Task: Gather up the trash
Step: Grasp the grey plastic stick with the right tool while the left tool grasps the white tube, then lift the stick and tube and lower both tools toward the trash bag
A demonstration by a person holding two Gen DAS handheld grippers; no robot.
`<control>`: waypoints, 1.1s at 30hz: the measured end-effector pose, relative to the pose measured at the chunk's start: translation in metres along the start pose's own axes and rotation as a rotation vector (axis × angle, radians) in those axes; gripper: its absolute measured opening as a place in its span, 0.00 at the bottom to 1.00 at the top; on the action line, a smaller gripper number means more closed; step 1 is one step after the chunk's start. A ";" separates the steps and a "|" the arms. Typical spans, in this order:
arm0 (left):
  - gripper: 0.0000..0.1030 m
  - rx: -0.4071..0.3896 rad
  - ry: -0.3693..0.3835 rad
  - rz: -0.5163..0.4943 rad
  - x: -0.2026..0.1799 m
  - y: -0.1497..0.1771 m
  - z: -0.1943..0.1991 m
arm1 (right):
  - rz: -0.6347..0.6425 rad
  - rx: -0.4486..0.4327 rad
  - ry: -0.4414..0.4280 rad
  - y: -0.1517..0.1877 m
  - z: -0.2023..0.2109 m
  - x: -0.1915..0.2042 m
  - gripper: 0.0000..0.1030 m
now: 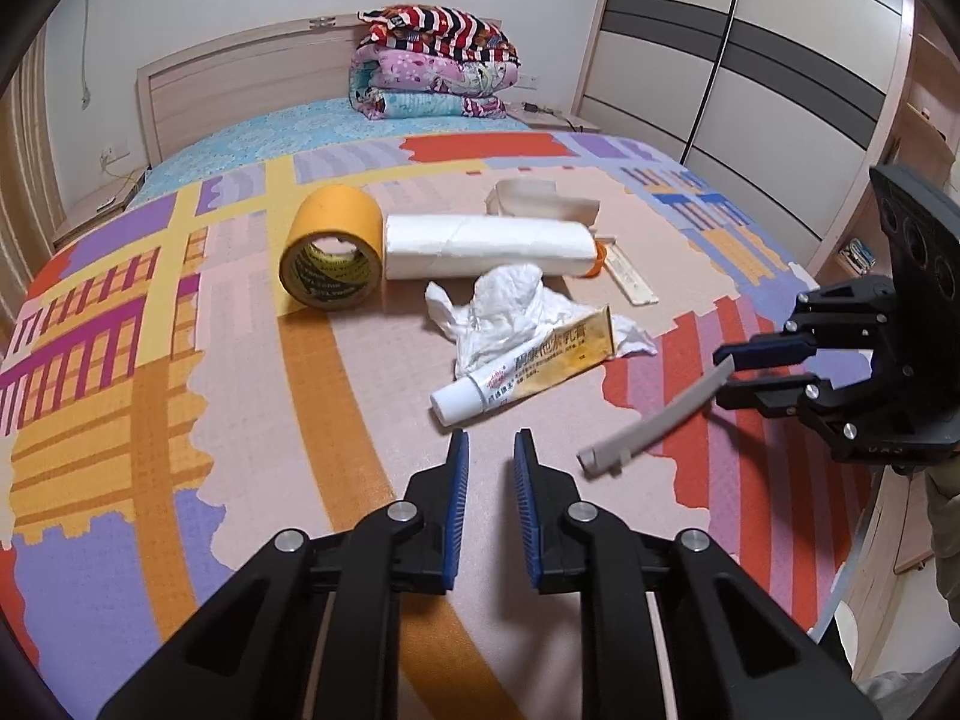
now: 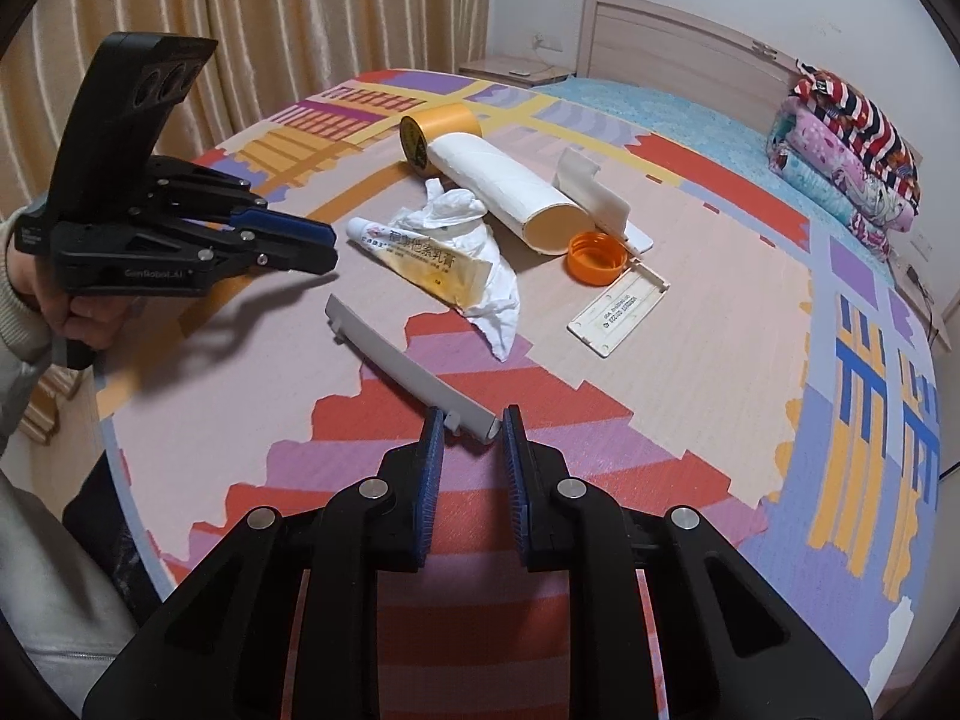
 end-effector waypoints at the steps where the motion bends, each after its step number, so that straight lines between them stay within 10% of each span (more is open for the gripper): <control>1: 0.15 -0.007 -0.003 -0.001 0.001 -0.002 0.002 | -0.003 -0.002 -0.001 0.000 0.001 0.000 0.20; 9: 0.18 -0.027 0.005 -0.019 0.008 -0.011 0.013 | -0.027 -0.005 -0.001 0.003 0.003 -0.003 0.20; 15: 0.44 -0.010 0.043 -0.059 0.004 -0.020 0.003 | -0.038 0.000 -0.007 0.004 0.000 -0.005 0.20; 25: 0.42 0.041 0.069 -0.108 0.002 -0.022 -0.023 | -0.050 -0.001 -0.013 0.007 -0.001 -0.010 0.20; 33: 0.22 0.037 0.051 -0.110 -0.002 -0.015 -0.011 | -0.074 -0.014 -0.025 0.008 0.006 -0.007 0.20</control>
Point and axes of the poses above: each gripper's, at about its wrist camera, not at the fingertips, and z roughly against the way its jaws point, x to its left, y to its underside, the point moved 10 cm from there along -z, roughly the way its jaws point, and after that the axes turned 11 degrees about y, right-handed, at the moved point
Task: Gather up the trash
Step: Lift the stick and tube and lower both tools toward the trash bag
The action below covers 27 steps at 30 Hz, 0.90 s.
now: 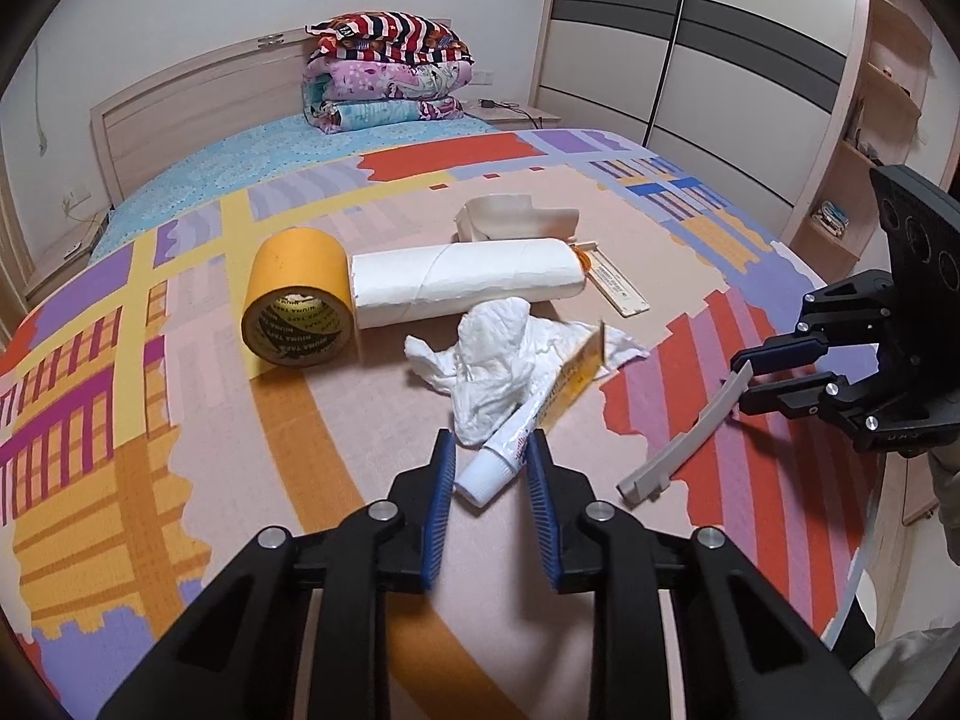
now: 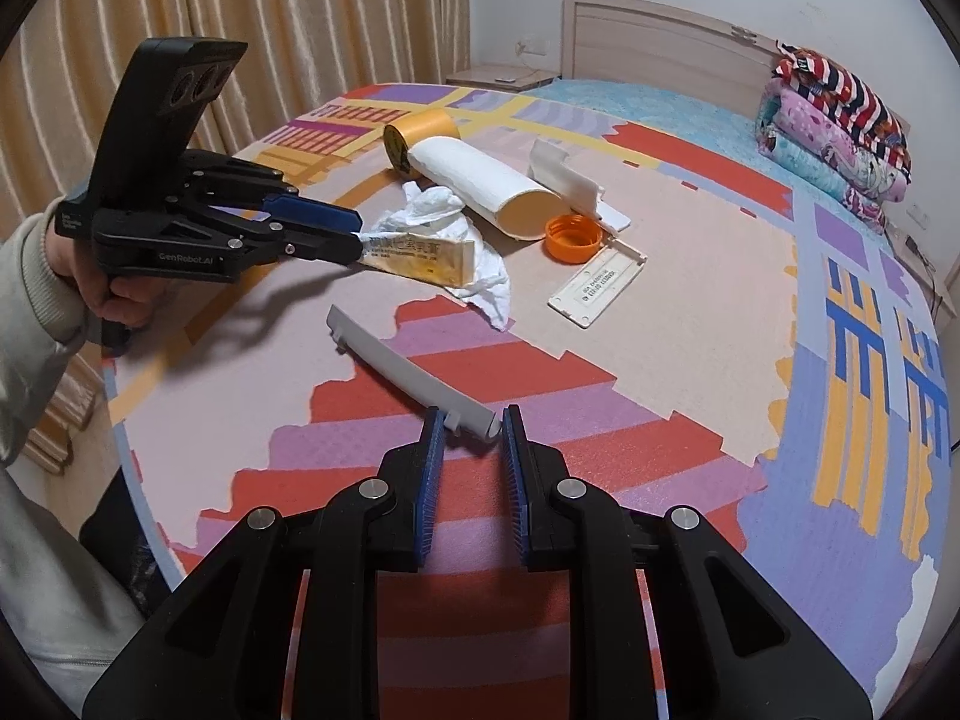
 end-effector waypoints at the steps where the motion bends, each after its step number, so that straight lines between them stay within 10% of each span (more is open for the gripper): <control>1: 0.21 -0.005 0.001 0.002 -0.002 0.001 0.002 | 0.001 -0.002 0.001 0.000 0.002 0.002 0.20; 27: 0.12 -0.134 -0.004 -0.024 -0.068 0.009 0.076 | -0.083 -0.061 0.099 0.010 0.052 0.007 0.19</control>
Point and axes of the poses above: each gripper's, at about its wrist camera, not at the fingertips, and z roughly against the way its jaws point, x to its left, y to its underside, the point moved 10 cm from there along -z, roughly the way its jaws point, and after that the axes turned 11 degrees about y, right-handed, at the moved point
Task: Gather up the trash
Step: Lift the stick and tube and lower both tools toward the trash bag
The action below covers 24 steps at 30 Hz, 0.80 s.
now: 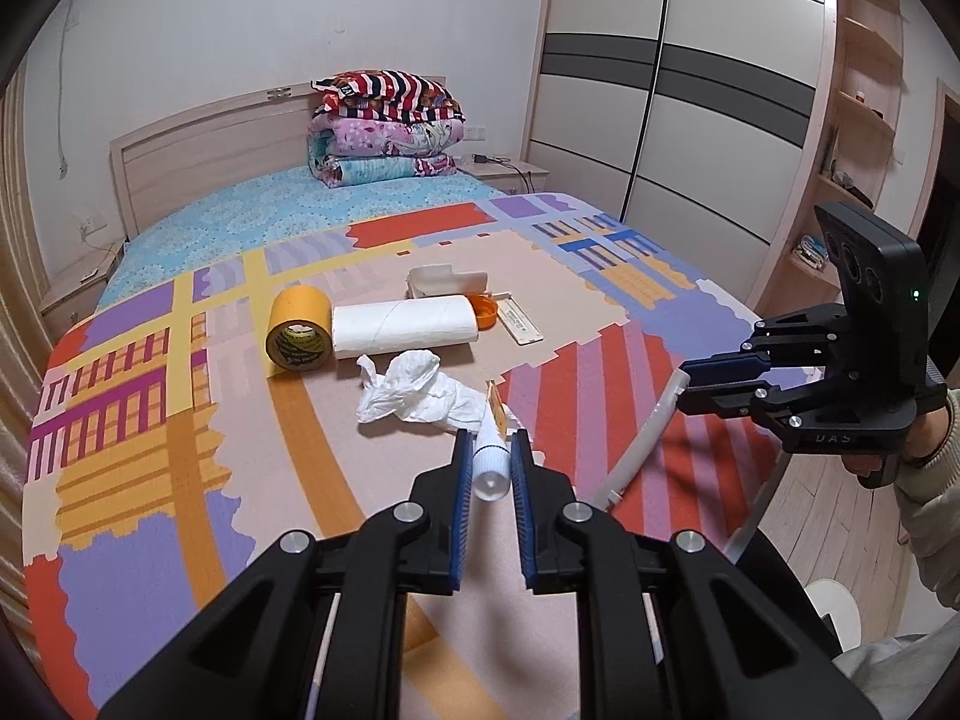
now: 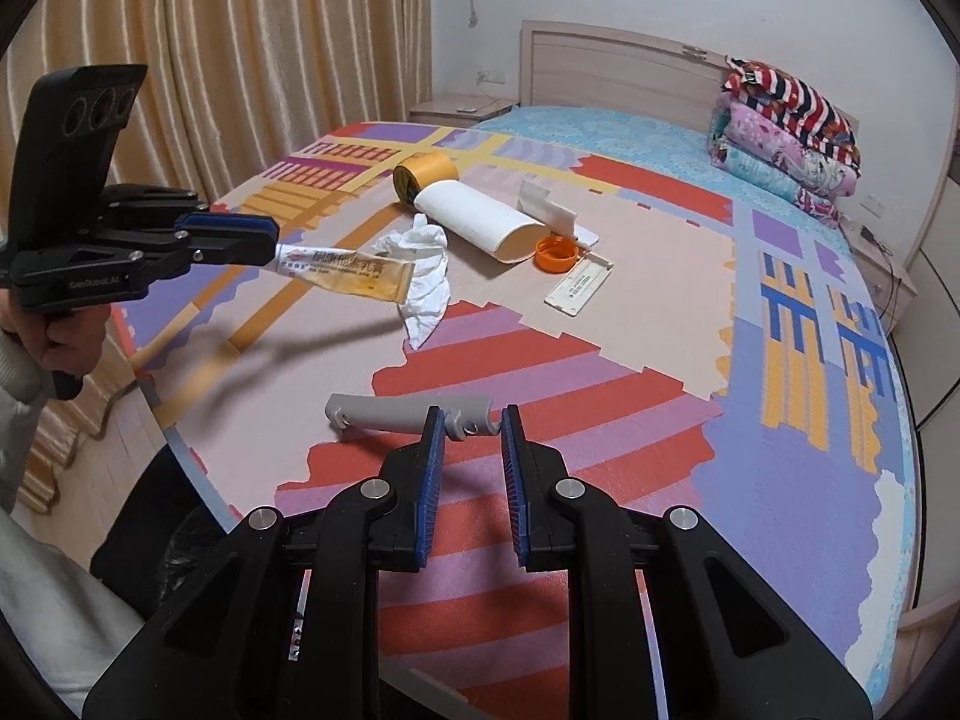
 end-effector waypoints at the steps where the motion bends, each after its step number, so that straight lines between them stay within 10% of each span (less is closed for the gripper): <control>1: 0.12 -0.003 0.000 0.000 -0.001 0.000 0.001 | -0.003 -0.006 0.006 -0.001 0.002 0.000 0.19; 24: 0.12 -0.096 -0.018 -0.036 -0.038 -0.004 0.056 | 0.017 -0.090 0.107 -0.010 0.048 0.006 0.19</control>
Point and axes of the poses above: each gripper's, at about its wrist camera, not at the fingertips, and z roughly against the way its jaws point, x to its left, y to its underside, the point moved 10 cm from there along -z, roughly the way its jaws point, and after that the axes turned 11 degrees about y, right-handed, at the moved point
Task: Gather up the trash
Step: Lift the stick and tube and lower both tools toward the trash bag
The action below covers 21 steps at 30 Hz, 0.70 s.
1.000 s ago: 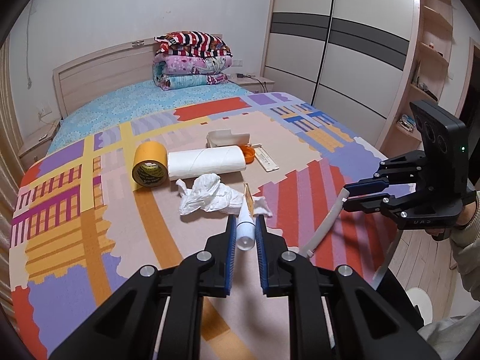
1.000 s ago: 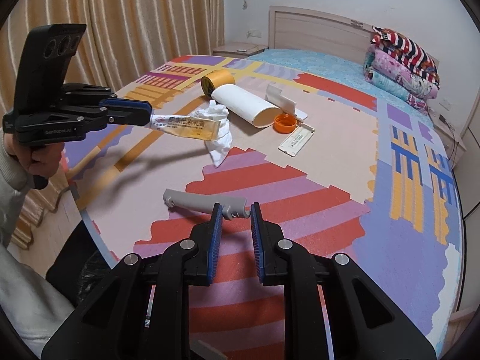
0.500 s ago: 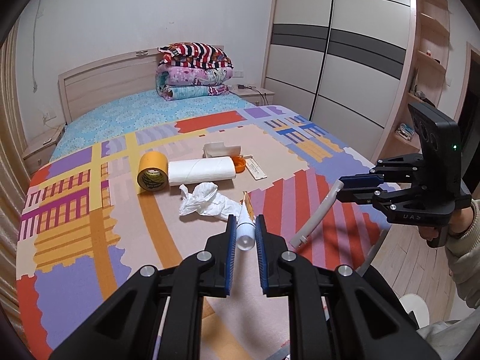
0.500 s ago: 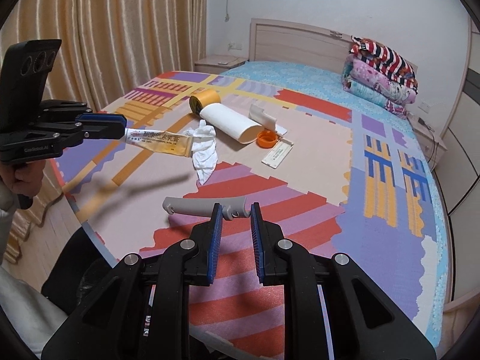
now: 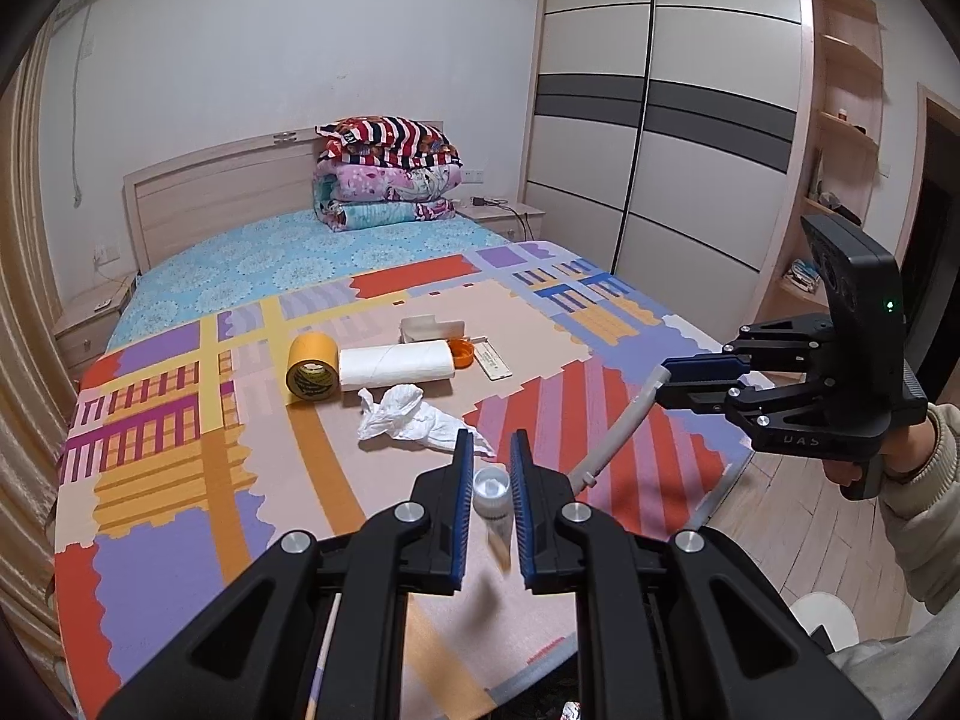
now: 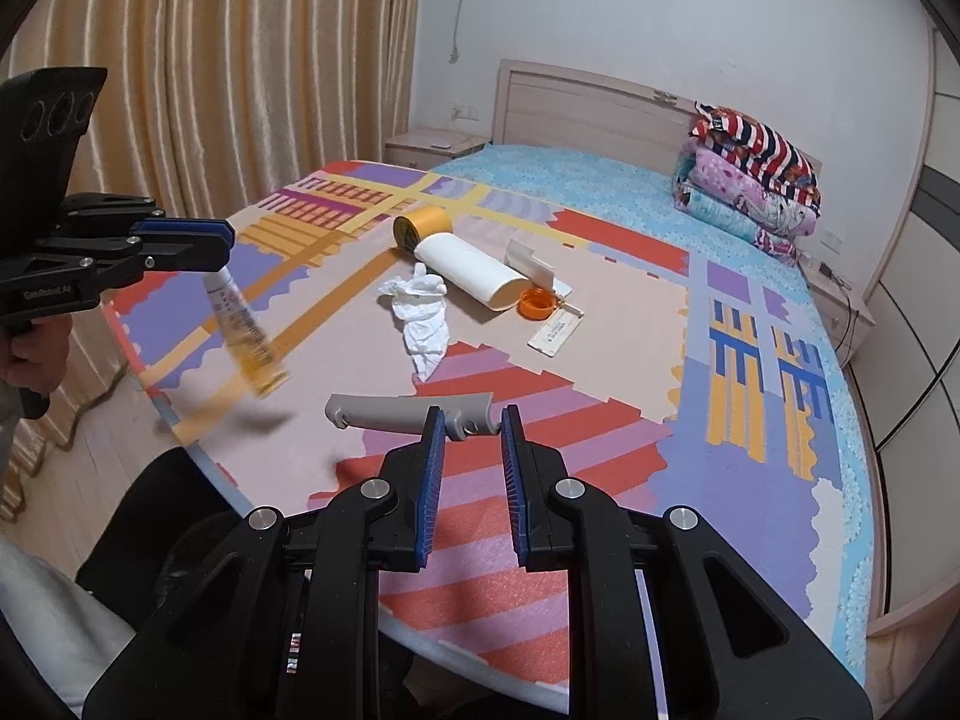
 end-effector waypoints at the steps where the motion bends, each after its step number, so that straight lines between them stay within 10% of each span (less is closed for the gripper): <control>1: 0.11 0.000 -0.001 0.000 -0.002 0.000 0.001 | 0.001 -0.002 -0.002 0.001 0.002 0.002 0.19; 21: 0.11 0.028 0.079 -0.020 -0.066 0.047 0.028 | 0.086 -0.003 -0.074 0.041 0.058 0.062 0.19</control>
Point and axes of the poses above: each gripper's, at about its wrist camera, not at the fingertips, and z roughly against the way its jaws point, x to its left, y to its underside, the point moved 10 cm from there along -z, roughly the way its jaws point, and after that the axes turned 11 degrees about y, right-handed, at the moved point
